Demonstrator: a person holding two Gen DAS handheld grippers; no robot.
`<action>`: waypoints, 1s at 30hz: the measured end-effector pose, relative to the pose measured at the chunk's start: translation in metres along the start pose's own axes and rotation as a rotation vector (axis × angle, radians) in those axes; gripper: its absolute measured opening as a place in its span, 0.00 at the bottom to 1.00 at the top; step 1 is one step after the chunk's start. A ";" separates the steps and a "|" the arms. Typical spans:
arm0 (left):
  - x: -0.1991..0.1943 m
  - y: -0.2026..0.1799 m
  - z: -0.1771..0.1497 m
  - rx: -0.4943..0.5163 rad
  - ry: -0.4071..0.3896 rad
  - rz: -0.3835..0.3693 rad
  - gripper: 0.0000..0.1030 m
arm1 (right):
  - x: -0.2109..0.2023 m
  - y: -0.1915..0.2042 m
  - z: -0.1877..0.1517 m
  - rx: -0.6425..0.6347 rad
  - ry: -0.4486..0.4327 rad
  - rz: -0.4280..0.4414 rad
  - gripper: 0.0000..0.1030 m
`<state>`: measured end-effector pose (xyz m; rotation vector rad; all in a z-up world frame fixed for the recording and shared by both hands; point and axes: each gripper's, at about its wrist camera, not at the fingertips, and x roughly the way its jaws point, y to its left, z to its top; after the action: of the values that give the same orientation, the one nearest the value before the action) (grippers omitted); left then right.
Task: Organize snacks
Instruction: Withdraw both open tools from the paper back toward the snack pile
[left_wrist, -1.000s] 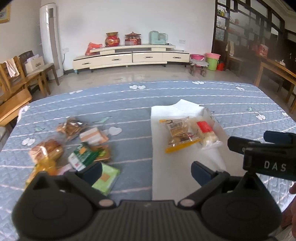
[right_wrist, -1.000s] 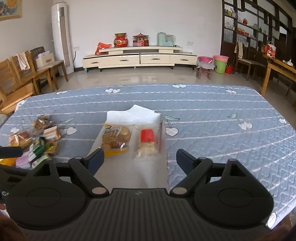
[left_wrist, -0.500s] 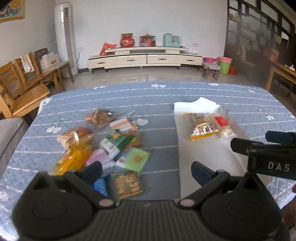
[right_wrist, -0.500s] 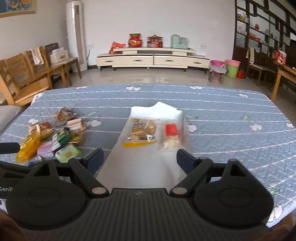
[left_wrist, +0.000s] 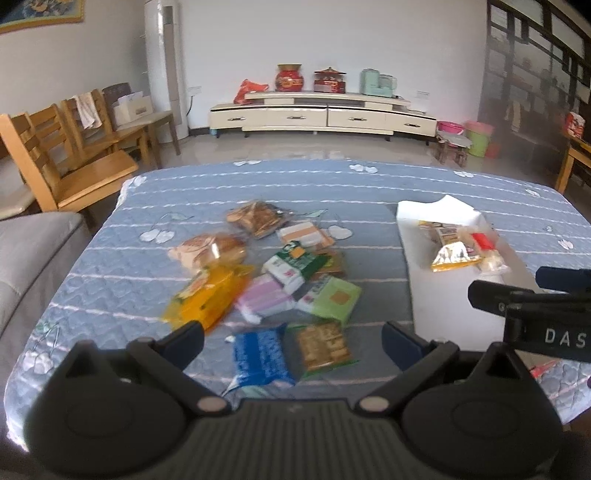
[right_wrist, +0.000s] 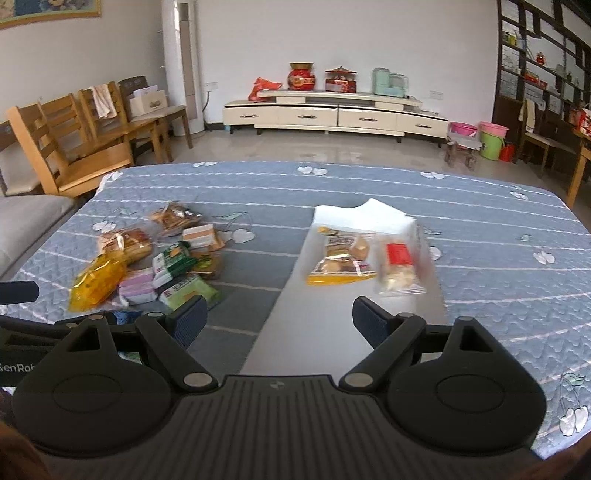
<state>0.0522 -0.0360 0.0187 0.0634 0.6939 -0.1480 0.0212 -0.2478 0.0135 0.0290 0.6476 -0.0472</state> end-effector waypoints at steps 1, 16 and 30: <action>0.000 0.003 -0.001 -0.004 0.001 0.003 0.98 | 0.002 0.003 0.000 -0.004 0.003 0.003 1.00; 0.003 0.037 -0.014 -0.055 0.018 0.037 0.98 | 0.023 0.026 -0.006 -0.046 0.038 0.066 1.00; 0.011 0.059 -0.026 -0.085 0.028 0.028 0.98 | 0.039 0.043 -0.011 -0.070 0.068 0.113 1.00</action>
<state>0.0533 0.0240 -0.0083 -0.0060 0.7267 -0.0913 0.0479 -0.2062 -0.0183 -0.0006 0.7140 0.0860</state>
